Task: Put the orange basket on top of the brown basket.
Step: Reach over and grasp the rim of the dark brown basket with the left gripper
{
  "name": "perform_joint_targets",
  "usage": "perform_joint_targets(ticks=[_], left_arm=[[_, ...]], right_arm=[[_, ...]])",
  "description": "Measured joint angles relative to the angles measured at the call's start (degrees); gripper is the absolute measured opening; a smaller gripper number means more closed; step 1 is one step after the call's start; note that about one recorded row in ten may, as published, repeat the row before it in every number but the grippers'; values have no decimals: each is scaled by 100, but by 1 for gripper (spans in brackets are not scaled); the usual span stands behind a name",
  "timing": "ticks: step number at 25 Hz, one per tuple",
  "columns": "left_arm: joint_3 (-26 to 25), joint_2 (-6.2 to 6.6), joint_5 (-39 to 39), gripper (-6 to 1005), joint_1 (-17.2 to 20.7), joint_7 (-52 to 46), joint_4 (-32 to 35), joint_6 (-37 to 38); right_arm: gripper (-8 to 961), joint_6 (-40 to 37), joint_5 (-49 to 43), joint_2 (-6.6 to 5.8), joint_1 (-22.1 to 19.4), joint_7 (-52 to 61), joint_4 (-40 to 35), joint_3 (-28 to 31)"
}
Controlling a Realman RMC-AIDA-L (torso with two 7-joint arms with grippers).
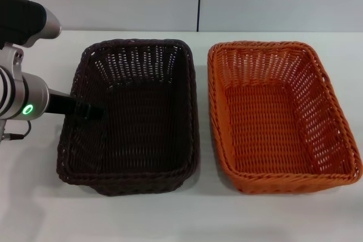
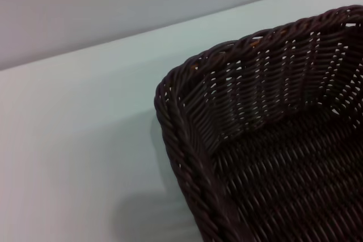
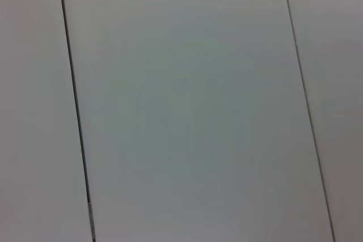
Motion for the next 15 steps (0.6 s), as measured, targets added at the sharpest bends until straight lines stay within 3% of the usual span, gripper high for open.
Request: perform_joint_targets(ticks=[11, 15], left_arm=[[3, 2, 5, 795, -291, 10, 592, 55], [-11, 5, 3, 715, -301, 25, 602, 50]], right_arm=[[609, -4, 0, 0, -9, 0, 4, -9], [608, -7, -5, 0, -22, 0, 4, -9]])
